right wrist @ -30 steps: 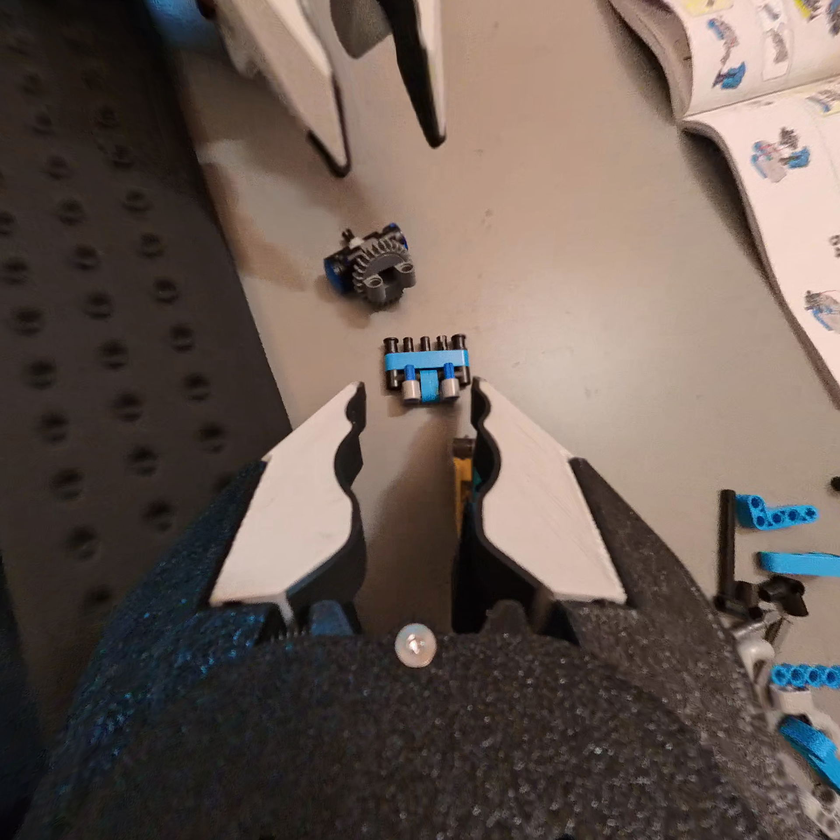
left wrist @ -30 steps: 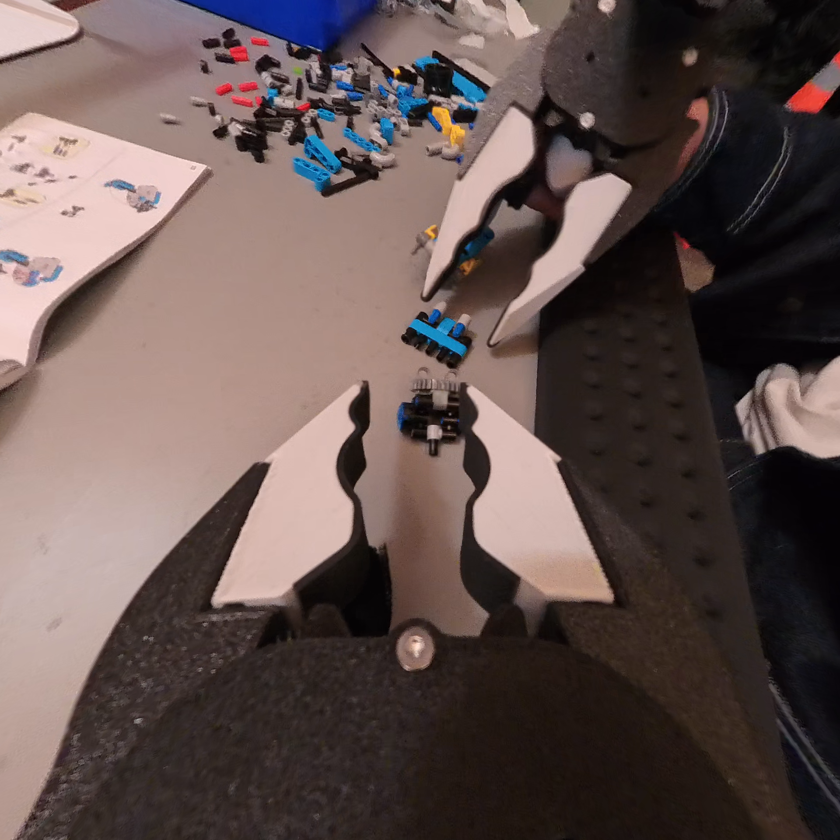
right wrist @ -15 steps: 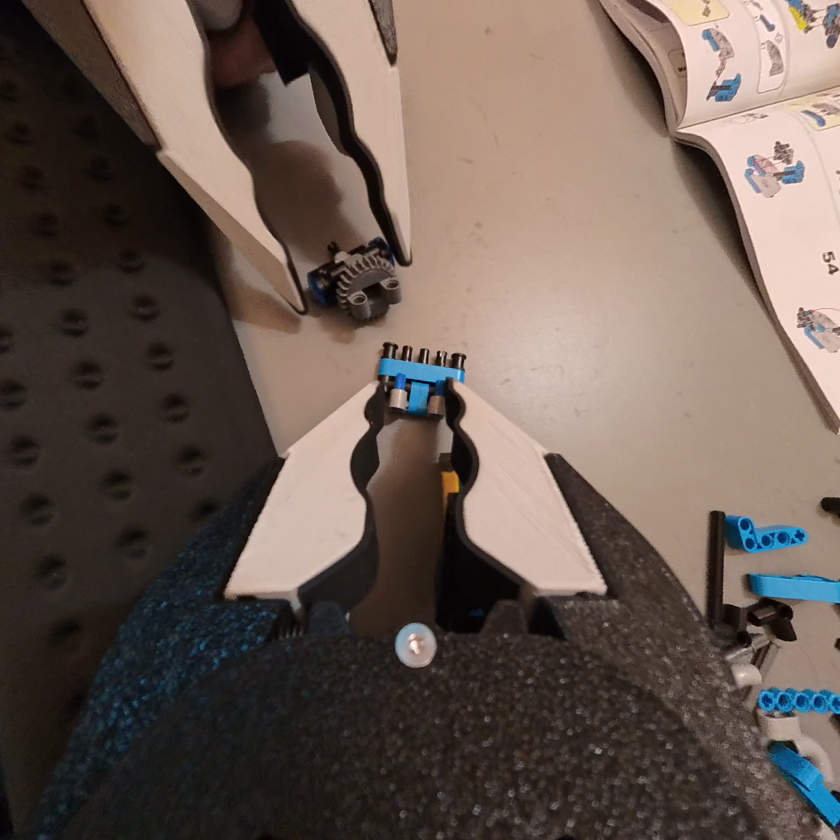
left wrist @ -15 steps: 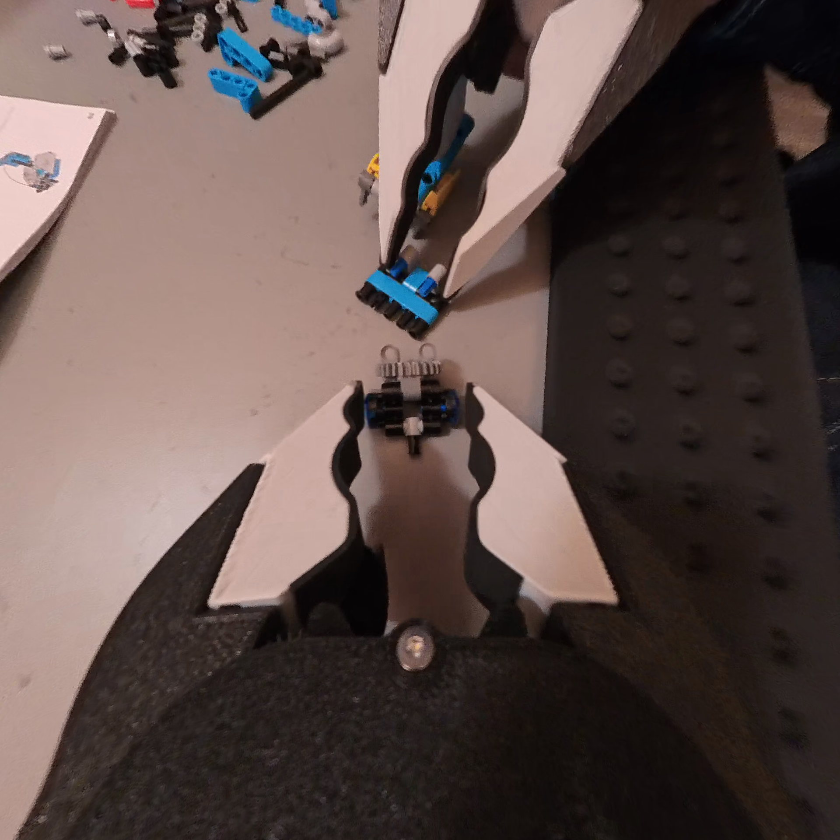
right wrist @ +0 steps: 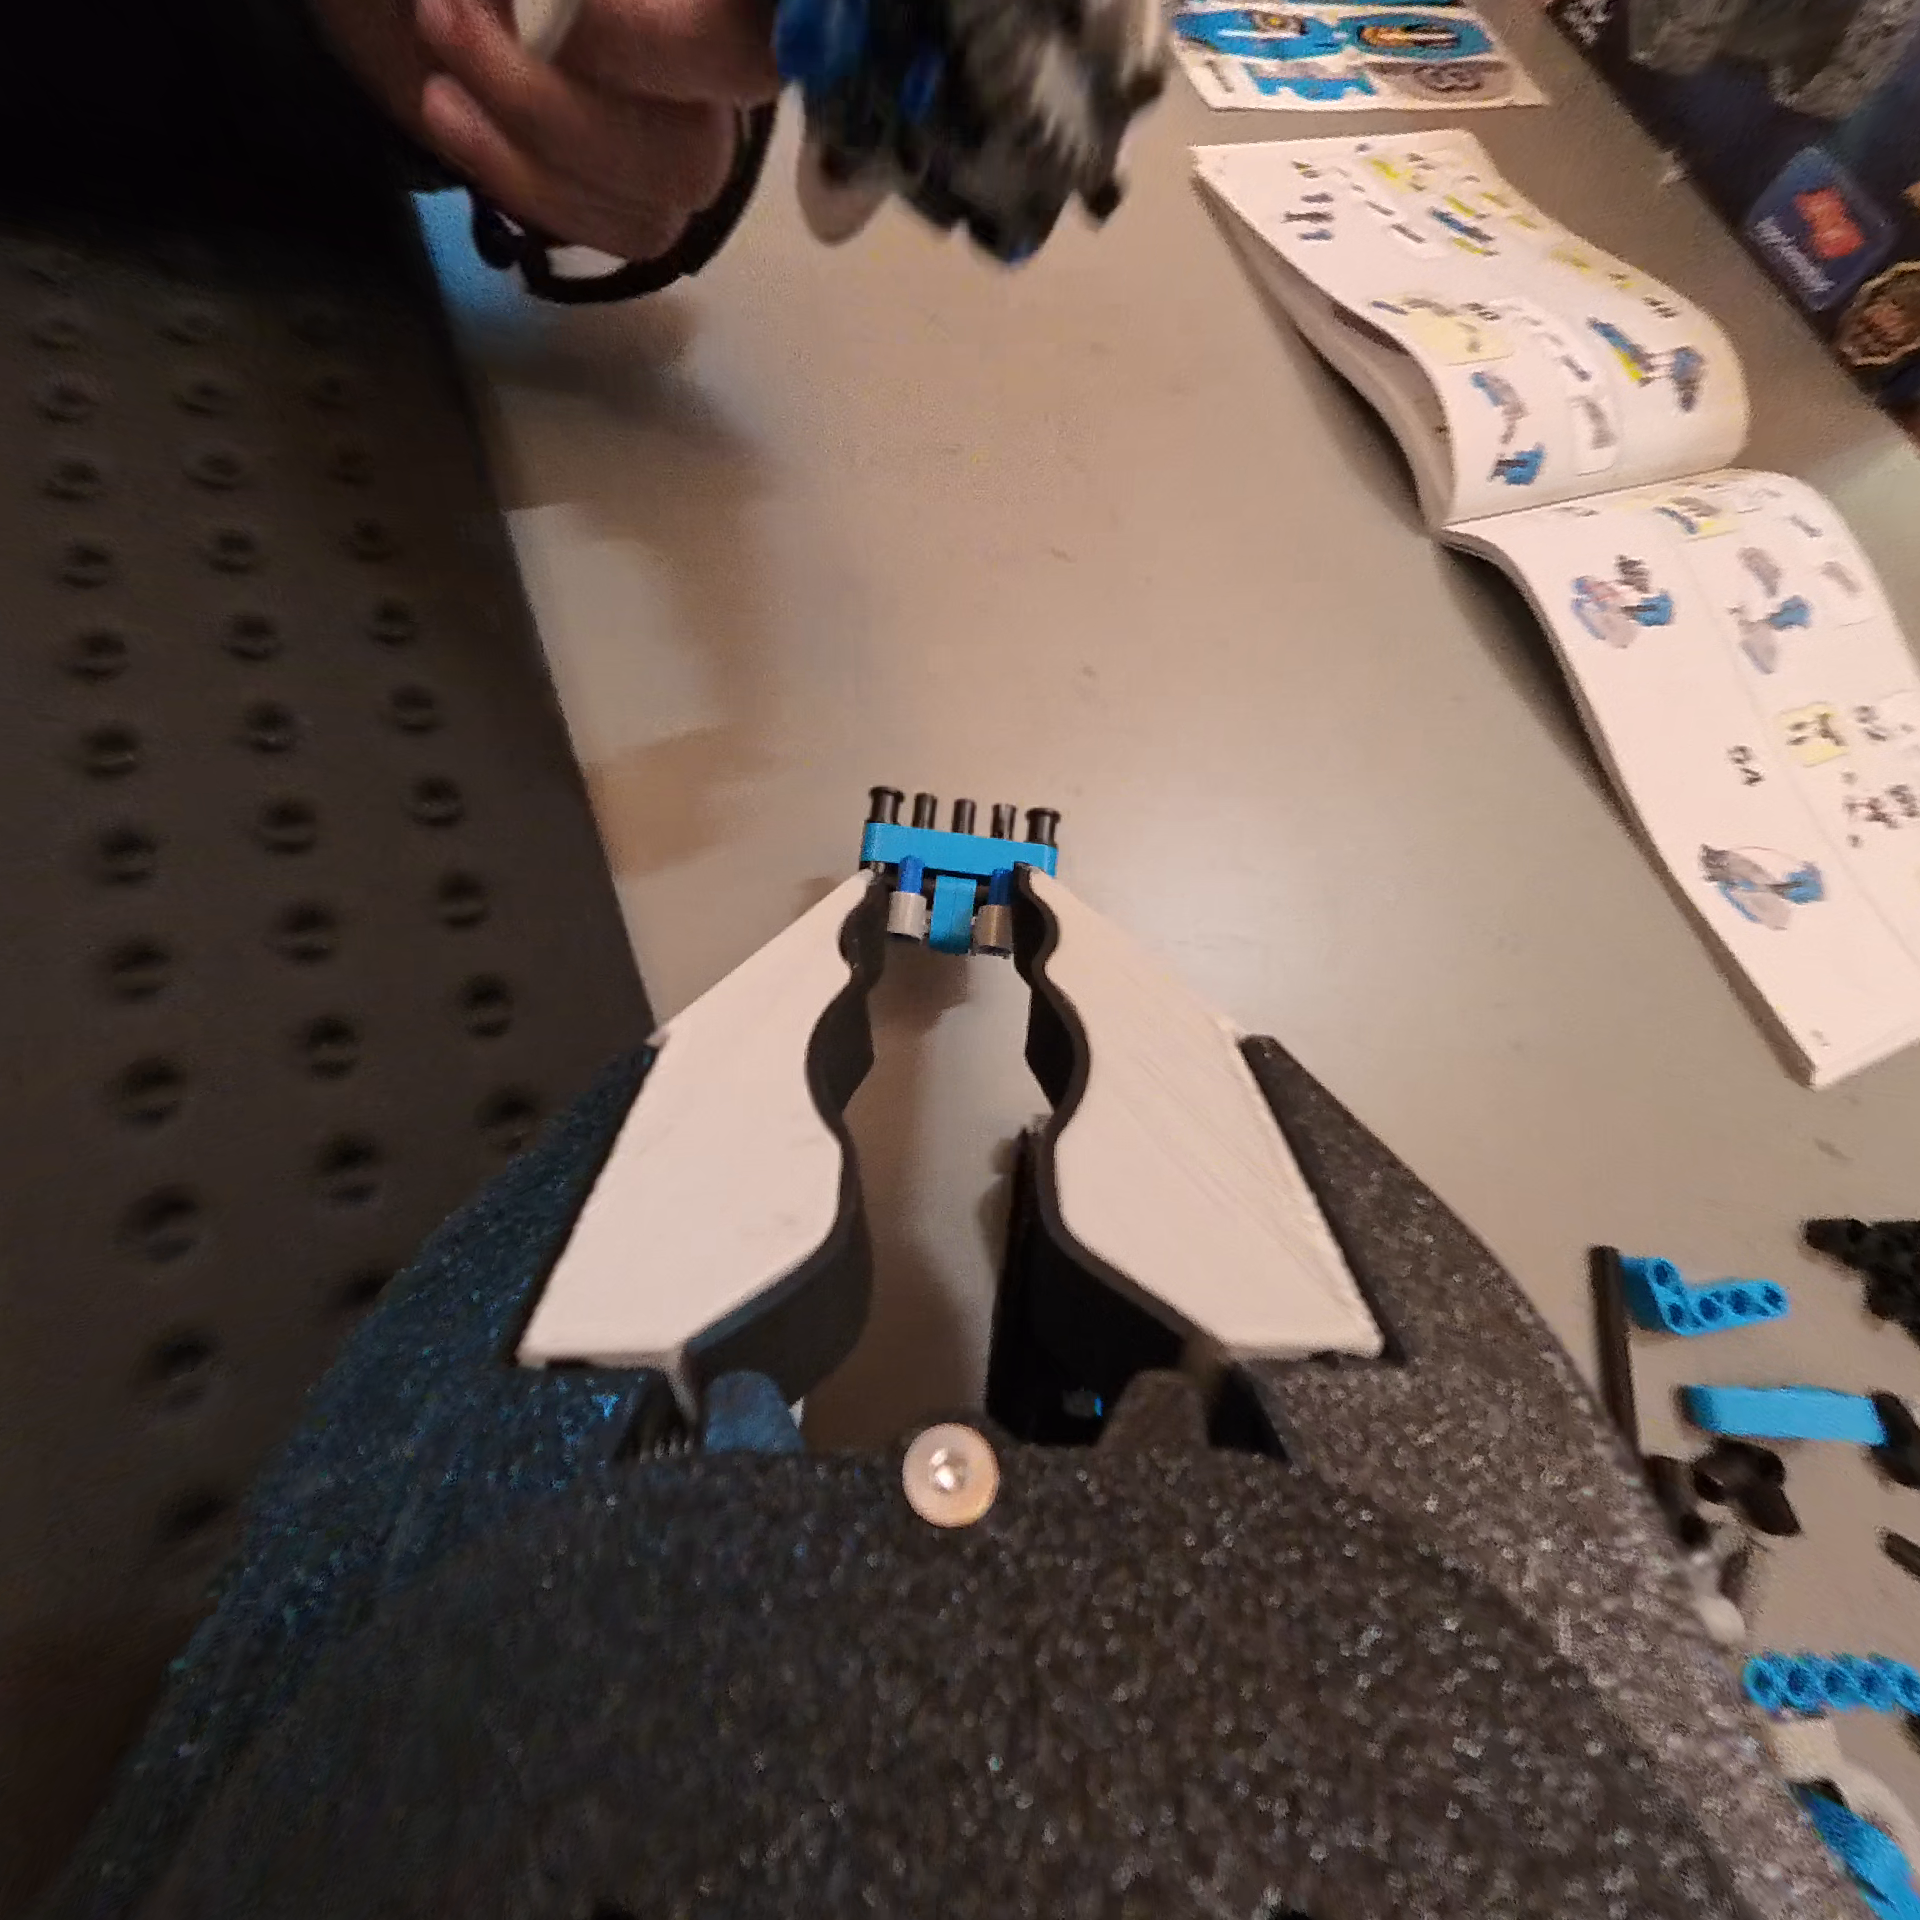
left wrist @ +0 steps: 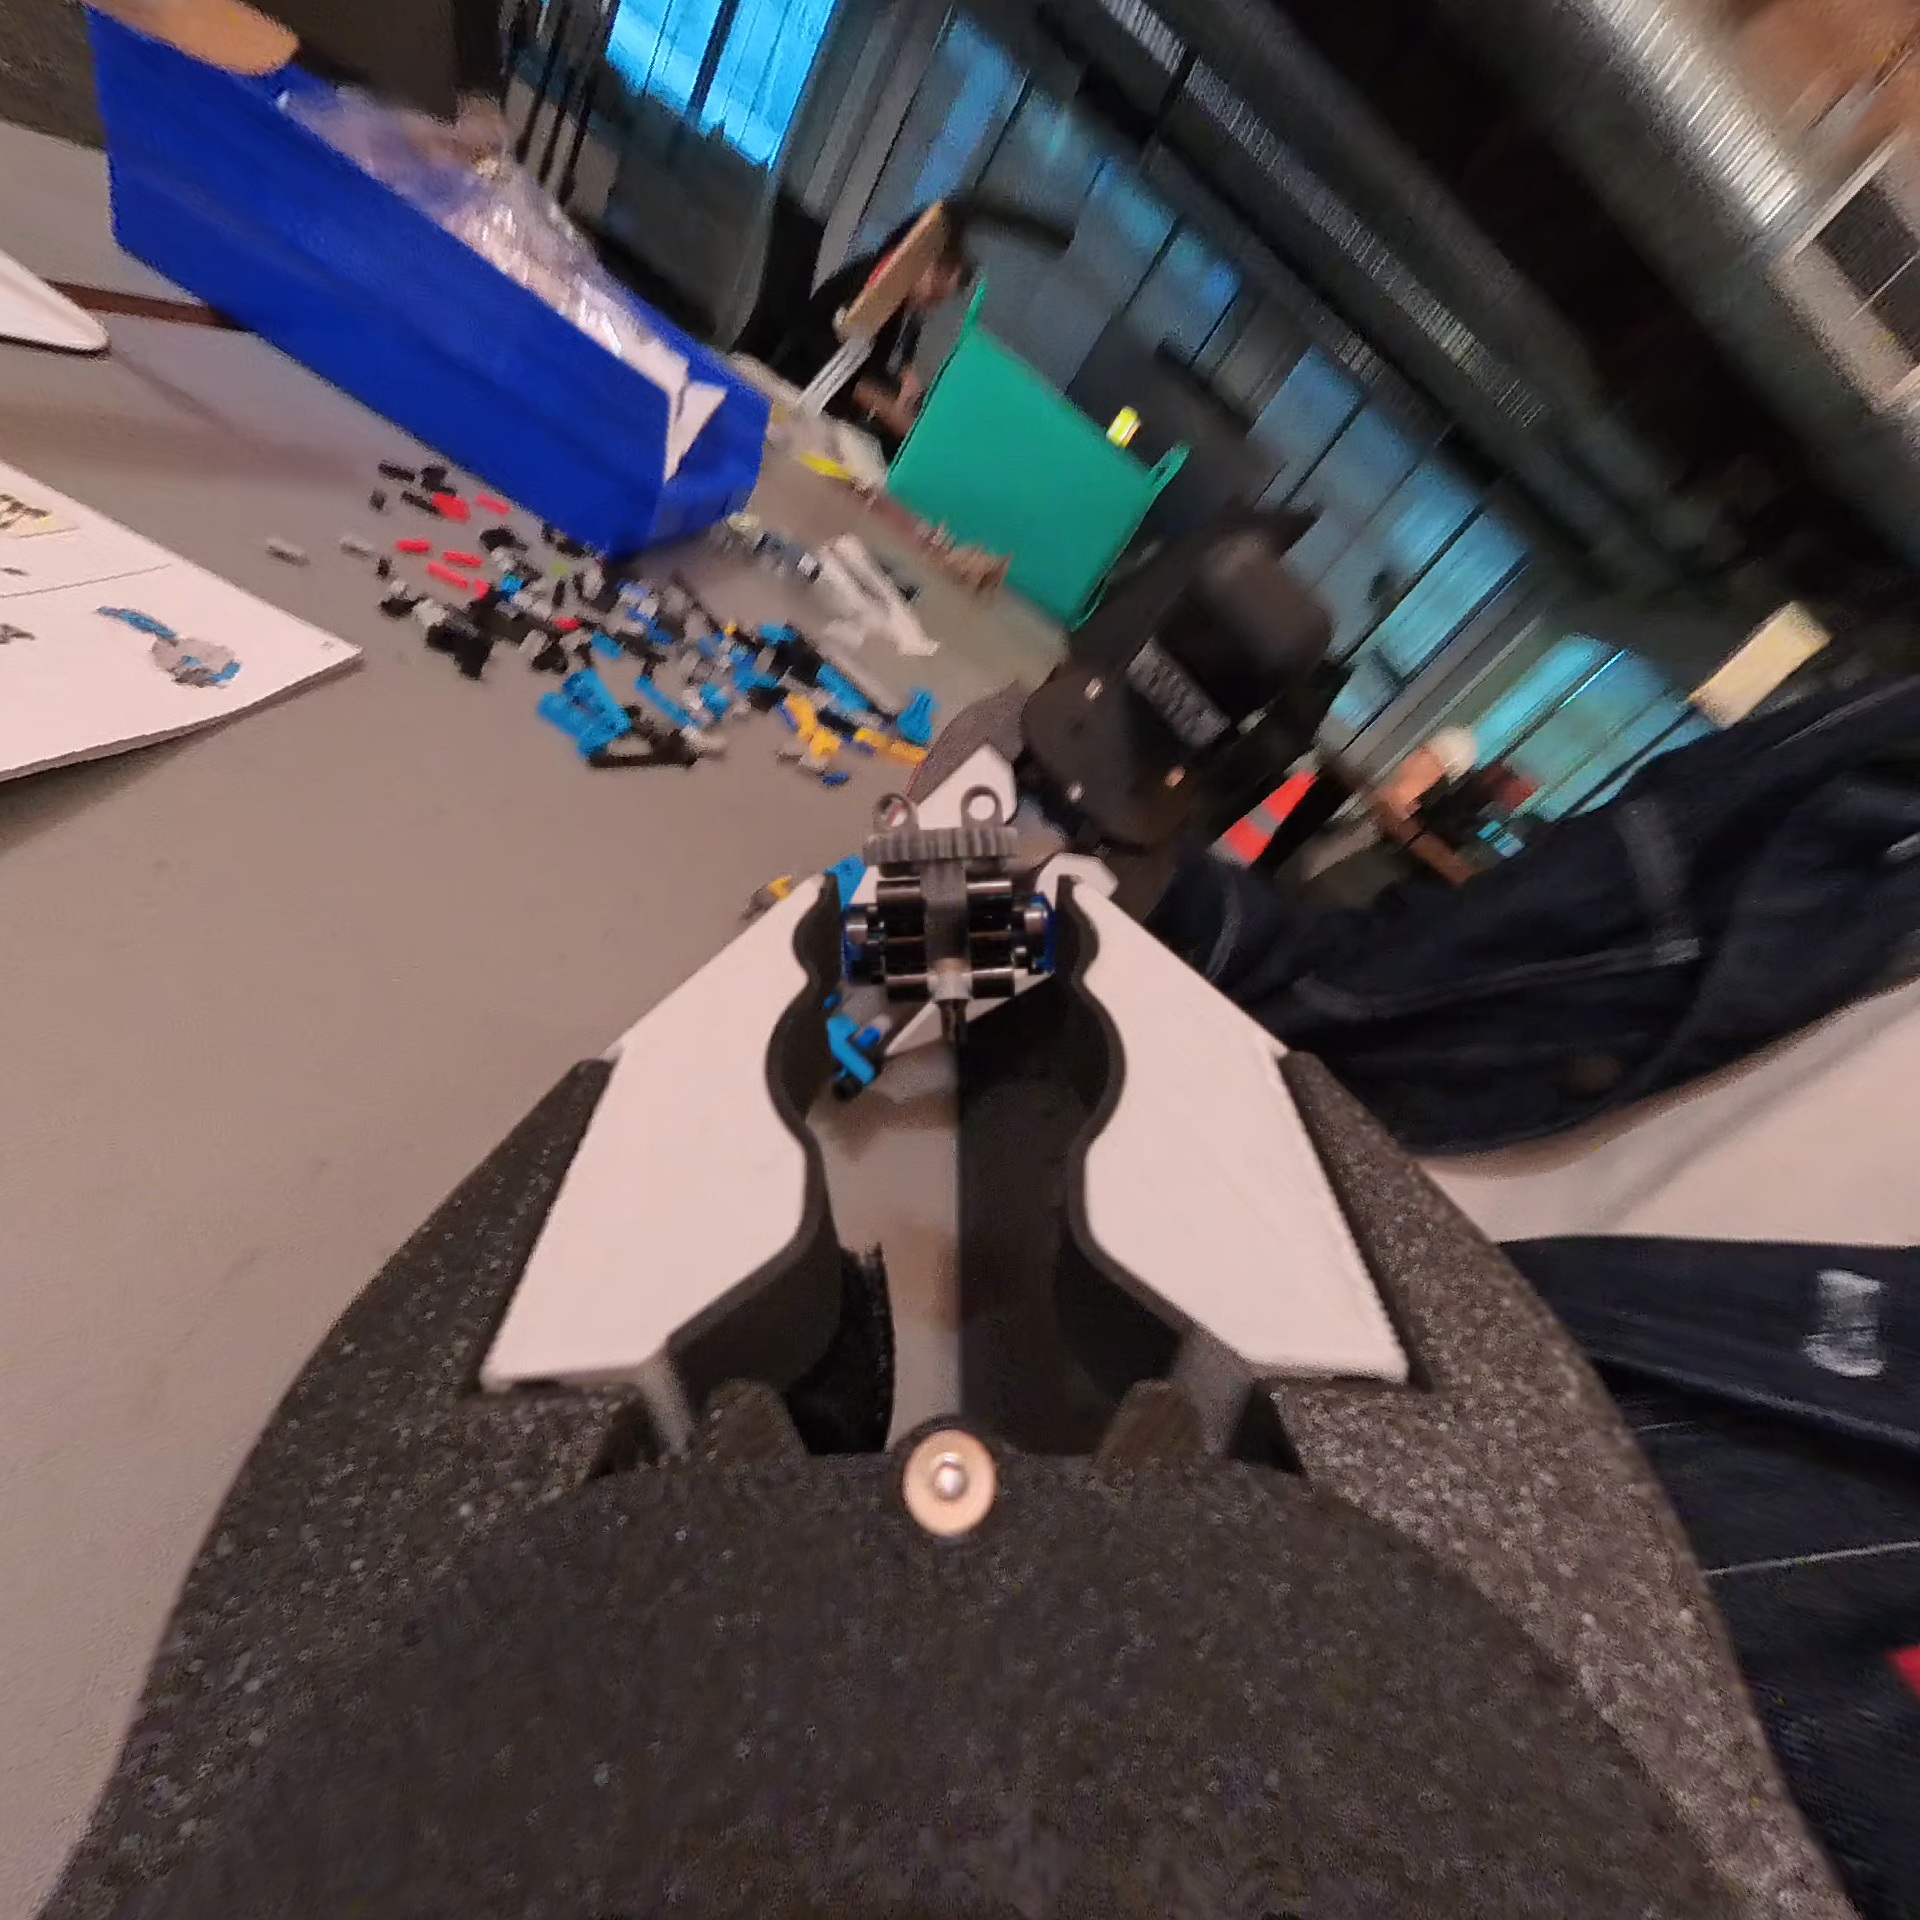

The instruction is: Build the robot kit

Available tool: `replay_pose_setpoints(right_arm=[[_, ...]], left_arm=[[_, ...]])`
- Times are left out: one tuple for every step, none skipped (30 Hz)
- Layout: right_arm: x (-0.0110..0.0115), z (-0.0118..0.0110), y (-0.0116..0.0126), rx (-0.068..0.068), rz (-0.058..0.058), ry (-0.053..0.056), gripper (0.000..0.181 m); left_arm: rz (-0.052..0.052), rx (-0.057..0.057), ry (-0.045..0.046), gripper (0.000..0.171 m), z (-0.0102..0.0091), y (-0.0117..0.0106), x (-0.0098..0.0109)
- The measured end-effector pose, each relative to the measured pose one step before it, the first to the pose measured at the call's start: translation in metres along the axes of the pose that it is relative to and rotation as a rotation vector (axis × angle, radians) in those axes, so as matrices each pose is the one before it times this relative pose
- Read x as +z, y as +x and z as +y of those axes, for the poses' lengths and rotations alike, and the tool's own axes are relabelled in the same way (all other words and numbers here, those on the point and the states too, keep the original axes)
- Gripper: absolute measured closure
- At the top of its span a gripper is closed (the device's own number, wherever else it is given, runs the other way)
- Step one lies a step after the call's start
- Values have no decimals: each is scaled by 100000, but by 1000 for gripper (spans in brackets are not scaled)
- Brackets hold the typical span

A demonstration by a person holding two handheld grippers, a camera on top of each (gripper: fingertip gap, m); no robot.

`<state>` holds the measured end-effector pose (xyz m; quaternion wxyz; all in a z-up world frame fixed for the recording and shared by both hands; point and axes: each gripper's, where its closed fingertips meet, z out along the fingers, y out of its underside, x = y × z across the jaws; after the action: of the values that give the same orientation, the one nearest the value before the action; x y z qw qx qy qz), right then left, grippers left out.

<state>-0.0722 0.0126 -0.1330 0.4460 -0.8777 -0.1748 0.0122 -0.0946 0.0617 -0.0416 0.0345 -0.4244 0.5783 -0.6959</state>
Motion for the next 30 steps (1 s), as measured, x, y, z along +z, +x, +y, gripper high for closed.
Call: replay_pose_setpoints(right_arm=[[13,-32,-198,177,-1531,291,158],[54,35,-218,-369,-1268,-137,158],[106,123,-216,-782,-1033,-829,158],[164,213,-148,-1114,-231,-1381,158],[199,267,-90,-1305,188,-1860,158],[199,277,111,-965,1470,-2029,158],[192,327,296,-312,2218,-2230,158],[157,295,205,163,1229,-1874,158],[65,115,22,335,-119,-672,158],[-24,-7,179,745,762,63,158],[-8,94,317,1011,1410,-364,158],[-7,62,155,1050,299,-114,158],[-4,19,98,1117,-60,4,158],[-15,-6,294,1192,1303,-70,157],[-17,-46,430,1340,2138,9,157],[27,-31,207,1581,315,-12,157],[70,103,223,2198,-137,-563,157],[-10,49,463,3025,814,-372,156],[-200,-311,164,2682,-1064,1445,151],[-351,-611,12,1612,-1862,2399,149],[-432,-812,328,909,-92,2183,148],[-420,-862,647,-24,1256,791,147],[-362,-913,957,-1516,1957,-1053,143],[-296,-1057,1217,-2685,2496,-1550,137],[-234,-1247,1398,-2818,2965,-609,134],[-38,-1356,1373,-2540,2177,388,133],[285,-1294,1349,-1920,1664,997,131],[687,-1037,1303,-1375,1418,1220,127],[1074,-576,1228,68,1717,671,123],[1334,-133,944,2187,1417,174,120]], left_arm=[[3353,-3447,3447,131,-568,191,-332],[3654,-3095,2460,131,-409,270,-271],[2735,-3114,2130,131,-342,173,-193],[686,-2202,1783,131,-249,-105,-158],[-605,-1311,436,131,-40,-270,-117],[-773,-851,-409,131,67,-259,-78],[-1015,-458,84,131,2,-238,-51],[-908,-52,293,131,-47,-164,-57],[-461,81,89,131,-39,-77,-52],[-1509,421,540,131,-135,-197,-108],[-2688,1117,1302,130,-264,-372,-190],[-2129,887,1757,130,-352,-299,-258],[-1902,208,2382,131,-479,-301,-310],[-4297,821,2650,130,-501,-649,-349],[-6954,1855,1450,130,-288,-1069,-329],[-7594,1668,-496,130,32,-1229,-266],[-6549,876,-540,130,60,-1087,-196],[-5936,28,149,130,-16,-986,-178],[-6484,-84,175,130,-20,-1068,-185],[-6587,679,-38,130,-4,-1082,-220],[-5867,1042,278,130,-107,-952,-269],[-4262,970,1214,130,-292,-687,-319],[-2898,782,1736,130,-405,-491,-340],[-2764,432,1919,130,-423,-480,-330],[-2913,94,2108,130,-423,-534,-316],[-2265,-312,1691,130,-343,-485,-267],[-1109,-738,837,130,-183,-352,-201],[-530,-1197,575,130,-135,-294,-171],[-512,-1327,816,130,-125,-301,-150],[104,-857,33,130,-8,-205,-95]])
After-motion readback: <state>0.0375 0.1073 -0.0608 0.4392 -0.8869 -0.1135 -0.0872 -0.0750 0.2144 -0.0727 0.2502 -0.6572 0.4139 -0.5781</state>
